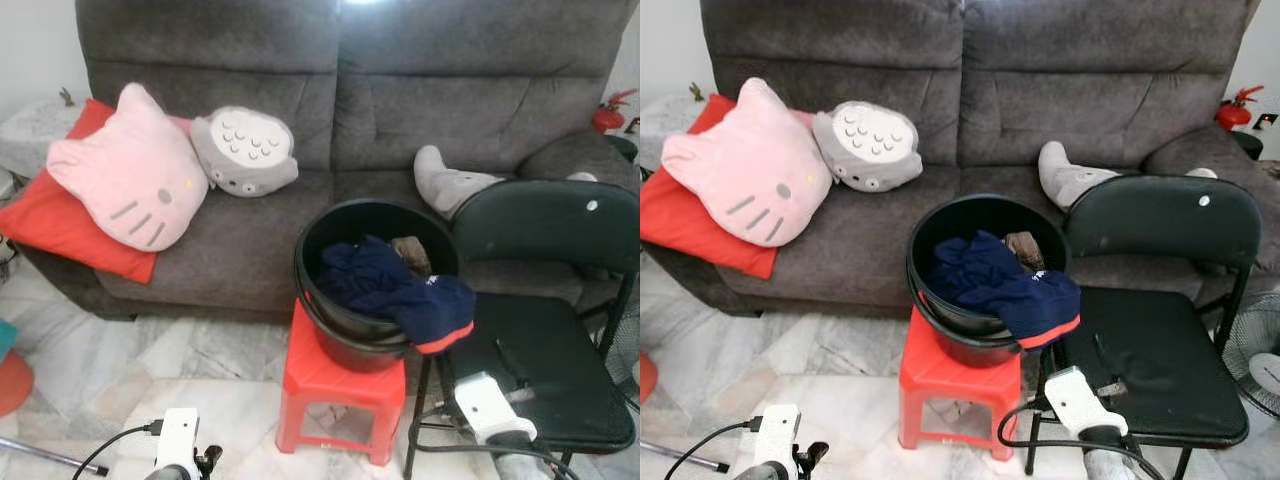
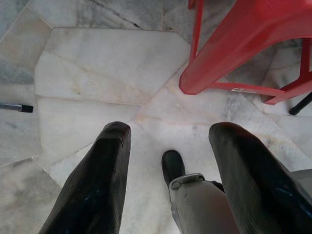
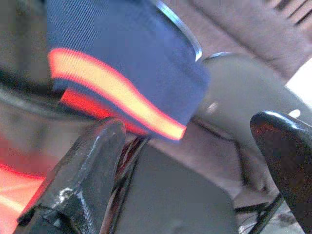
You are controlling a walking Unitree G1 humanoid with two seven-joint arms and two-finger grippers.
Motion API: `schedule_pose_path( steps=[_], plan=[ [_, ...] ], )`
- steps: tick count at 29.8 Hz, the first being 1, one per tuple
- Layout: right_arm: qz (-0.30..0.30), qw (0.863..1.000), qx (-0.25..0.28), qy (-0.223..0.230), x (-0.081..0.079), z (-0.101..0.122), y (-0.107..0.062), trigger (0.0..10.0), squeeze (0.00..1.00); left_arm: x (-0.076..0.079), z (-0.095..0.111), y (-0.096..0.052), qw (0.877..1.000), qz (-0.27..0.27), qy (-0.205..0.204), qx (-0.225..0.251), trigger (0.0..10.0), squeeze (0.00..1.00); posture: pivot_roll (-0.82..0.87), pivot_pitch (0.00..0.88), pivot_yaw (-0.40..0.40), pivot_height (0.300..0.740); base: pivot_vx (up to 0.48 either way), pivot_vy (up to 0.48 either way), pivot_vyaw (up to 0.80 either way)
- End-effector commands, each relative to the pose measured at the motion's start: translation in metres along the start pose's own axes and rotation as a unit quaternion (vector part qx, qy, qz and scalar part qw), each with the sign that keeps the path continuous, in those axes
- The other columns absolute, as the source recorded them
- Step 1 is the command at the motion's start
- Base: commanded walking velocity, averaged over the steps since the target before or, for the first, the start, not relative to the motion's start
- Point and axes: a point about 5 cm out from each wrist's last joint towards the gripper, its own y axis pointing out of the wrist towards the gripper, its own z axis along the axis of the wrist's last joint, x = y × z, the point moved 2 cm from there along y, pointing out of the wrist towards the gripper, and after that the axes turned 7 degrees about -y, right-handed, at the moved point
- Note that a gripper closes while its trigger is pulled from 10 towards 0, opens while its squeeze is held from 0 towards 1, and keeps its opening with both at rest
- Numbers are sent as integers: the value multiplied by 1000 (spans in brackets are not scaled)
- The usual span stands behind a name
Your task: Hang hanger
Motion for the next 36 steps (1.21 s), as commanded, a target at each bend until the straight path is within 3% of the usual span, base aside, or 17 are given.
schedule_pose_path(
  steps=[1, 6, 12, 21, 36],
  plan=[
    [-2, 1000, 8, -9, 1, 4, 0, 10000, 0, -1, -6, -1, 1000, 4, -3, -9, 10000, 0, -64, 0, -5, 740, 0, 0, 0],
    [20, 1000, -2, -18, -9, 12, -5, 10000, 0, -3, -8, -2, 1000, 5, -2, -12, 10000, 0, -67, 0, -2, 740, 0, 0, 0],
    [59, 998, -9, -15, -19, 15, 5, 10000, 0, -1, -8, -2, 1000, 4, -2, -14, 10000, 0, -64, 0, -5, 740, 0, 0, 0],
    [47, 998, -22, -34, -7, 14, 22, 10000, 0, 0, -12, -2, 1000, 4, -1, -18, 10000, 0, -64, 0, -6, 740, 0, 0, 0],
    [52, 998, -17, -28, -11, 19, 27, 10000, 0, 0, -10, -2, 1000, 4, 1, -15, 10000, 0, -60, 0, -5, 740, 0, 0, 0]
  ],
)
